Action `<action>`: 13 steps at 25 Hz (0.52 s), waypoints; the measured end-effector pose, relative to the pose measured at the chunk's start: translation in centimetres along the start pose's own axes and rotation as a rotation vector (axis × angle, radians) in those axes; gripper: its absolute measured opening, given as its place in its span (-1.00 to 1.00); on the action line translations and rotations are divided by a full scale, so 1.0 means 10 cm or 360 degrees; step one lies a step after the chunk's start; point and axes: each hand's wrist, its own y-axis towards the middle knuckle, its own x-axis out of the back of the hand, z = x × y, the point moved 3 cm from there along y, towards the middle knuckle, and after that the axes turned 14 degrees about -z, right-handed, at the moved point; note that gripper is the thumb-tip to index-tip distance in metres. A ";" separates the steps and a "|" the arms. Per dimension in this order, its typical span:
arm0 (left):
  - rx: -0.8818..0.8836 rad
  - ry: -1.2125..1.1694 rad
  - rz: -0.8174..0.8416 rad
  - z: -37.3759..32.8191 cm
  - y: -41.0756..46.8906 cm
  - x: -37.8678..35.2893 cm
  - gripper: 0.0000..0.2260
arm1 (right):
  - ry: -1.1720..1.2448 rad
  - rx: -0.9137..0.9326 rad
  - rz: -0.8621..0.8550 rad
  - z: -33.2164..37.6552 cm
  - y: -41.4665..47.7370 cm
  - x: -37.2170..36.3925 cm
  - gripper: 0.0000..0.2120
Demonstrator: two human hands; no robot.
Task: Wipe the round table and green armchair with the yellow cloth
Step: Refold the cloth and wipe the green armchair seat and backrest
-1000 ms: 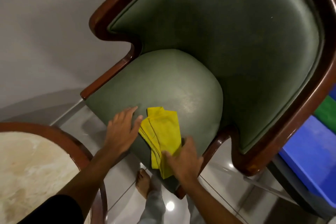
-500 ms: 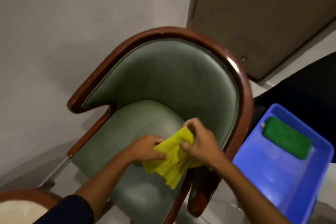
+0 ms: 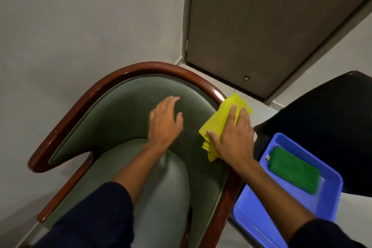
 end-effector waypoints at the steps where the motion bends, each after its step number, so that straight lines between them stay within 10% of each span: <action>1: -0.0087 0.0193 -0.0014 0.22 0.10 0.08 -0.50 | -0.0035 0.0050 0.0040 0.01 0.02 -0.11 -0.16; 6: -0.0017 0.0983 -0.0048 1.39 0.43 0.58 -0.20 | -0.0072 0.0399 -0.0039 0.35 0.93 -0.33 -0.28; 13: 0.0483 0.0895 0.0198 2.07 0.40 0.81 0.12 | -0.0185 0.1150 -0.0176 1.70 1.49 -0.94 -0.42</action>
